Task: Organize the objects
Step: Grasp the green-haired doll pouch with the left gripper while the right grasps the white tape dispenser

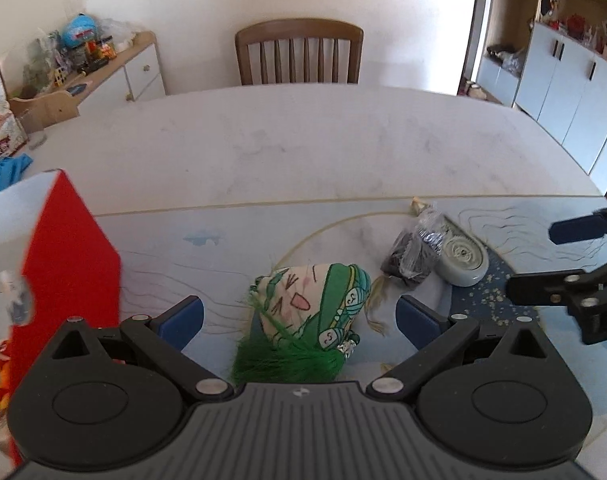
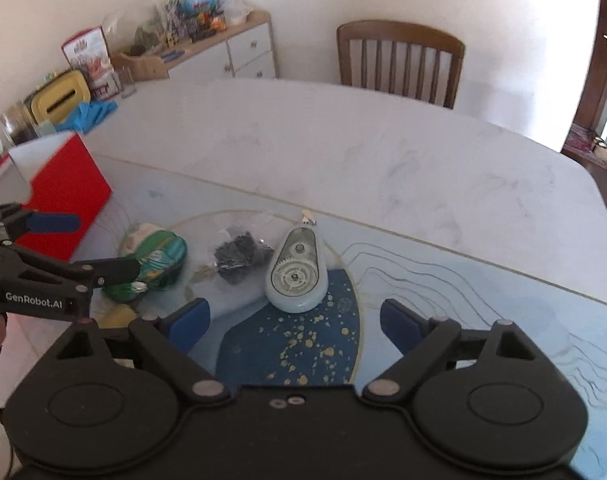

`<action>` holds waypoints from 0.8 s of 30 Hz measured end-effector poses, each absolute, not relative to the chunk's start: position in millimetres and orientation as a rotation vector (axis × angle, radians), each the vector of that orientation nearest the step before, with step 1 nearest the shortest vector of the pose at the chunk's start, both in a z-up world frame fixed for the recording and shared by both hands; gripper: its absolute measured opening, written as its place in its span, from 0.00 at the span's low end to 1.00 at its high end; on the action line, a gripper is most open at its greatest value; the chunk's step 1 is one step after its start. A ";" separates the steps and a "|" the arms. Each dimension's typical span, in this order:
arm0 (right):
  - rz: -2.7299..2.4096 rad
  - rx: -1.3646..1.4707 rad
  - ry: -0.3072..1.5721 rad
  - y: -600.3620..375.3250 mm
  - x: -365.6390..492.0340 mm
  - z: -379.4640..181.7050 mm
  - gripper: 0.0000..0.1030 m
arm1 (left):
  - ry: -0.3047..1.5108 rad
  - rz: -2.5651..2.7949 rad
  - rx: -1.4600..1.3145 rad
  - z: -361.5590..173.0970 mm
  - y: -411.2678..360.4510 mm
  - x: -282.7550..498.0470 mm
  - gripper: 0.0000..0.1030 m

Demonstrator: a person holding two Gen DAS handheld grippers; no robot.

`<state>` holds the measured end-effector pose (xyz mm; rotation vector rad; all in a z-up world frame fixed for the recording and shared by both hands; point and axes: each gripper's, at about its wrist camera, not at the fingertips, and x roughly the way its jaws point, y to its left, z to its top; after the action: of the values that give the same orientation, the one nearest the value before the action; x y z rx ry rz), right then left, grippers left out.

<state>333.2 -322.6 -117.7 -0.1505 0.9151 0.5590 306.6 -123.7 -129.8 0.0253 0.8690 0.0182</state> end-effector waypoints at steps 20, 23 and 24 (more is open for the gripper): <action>0.580 -0.240 0.931 -294.2 371.3 -161.1 0.66 | 0.901 0.038 0.010 -161.5 -115.9 338.4 0.97; 0.578 -0.264 0.914 -290.7 369.8 -161.2 0.56 | 0.896 0.030 0.015 -159.9 -119.3 337.4 0.85; 0.581 -0.263 0.913 -290.2 369.3 -160.9 0.55 | 0.898 0.029 0.021 -159.2 -119.9 338.1 0.82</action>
<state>369.3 -290.2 -160.9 -0.2628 0.9131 0.5810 338.1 -119.9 -159.2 0.0210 0.8980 0.0285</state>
